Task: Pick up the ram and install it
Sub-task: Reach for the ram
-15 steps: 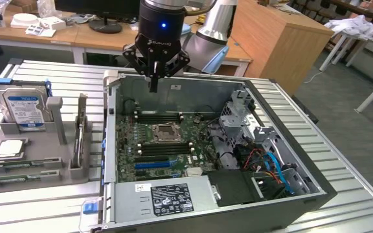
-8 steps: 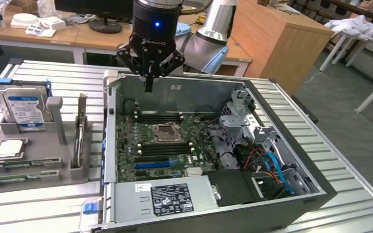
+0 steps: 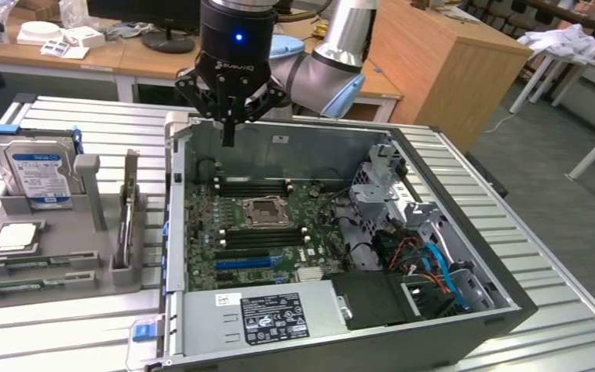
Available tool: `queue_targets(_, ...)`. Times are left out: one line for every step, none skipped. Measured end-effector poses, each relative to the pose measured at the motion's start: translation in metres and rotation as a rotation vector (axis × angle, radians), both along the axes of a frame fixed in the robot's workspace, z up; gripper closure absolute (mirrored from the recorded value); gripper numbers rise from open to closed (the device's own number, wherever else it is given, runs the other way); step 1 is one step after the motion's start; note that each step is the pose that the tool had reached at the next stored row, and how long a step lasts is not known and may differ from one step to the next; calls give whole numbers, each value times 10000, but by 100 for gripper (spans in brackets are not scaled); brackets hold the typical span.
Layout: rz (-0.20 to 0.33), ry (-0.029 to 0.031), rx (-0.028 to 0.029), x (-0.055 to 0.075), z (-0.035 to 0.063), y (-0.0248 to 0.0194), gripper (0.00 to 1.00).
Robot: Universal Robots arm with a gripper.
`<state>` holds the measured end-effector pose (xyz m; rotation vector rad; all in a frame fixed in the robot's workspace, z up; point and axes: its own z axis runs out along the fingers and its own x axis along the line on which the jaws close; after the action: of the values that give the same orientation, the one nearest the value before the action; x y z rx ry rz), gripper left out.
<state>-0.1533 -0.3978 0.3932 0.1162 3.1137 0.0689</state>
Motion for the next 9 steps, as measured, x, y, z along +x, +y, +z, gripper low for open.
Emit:
queue_targets(0,0,0,-14,0,1,89)
queue_targets(0,0,-1,-30,0,2,89)
queue_targets(0,0,0,-46,-1,3,89)
queue_targets(0,0,-1,-62,-2,4,89)
queue_targets(1,0,0,-79,-2,5,89)
queue_targets(1,0,0,-96,-3,7,89)
queue_targets(3,0,0,-113,-3,8,89)
queue_targets(4,0,0,-131,-4,9,89)
queue_targets(5,0,1,-149,-4,11,89)
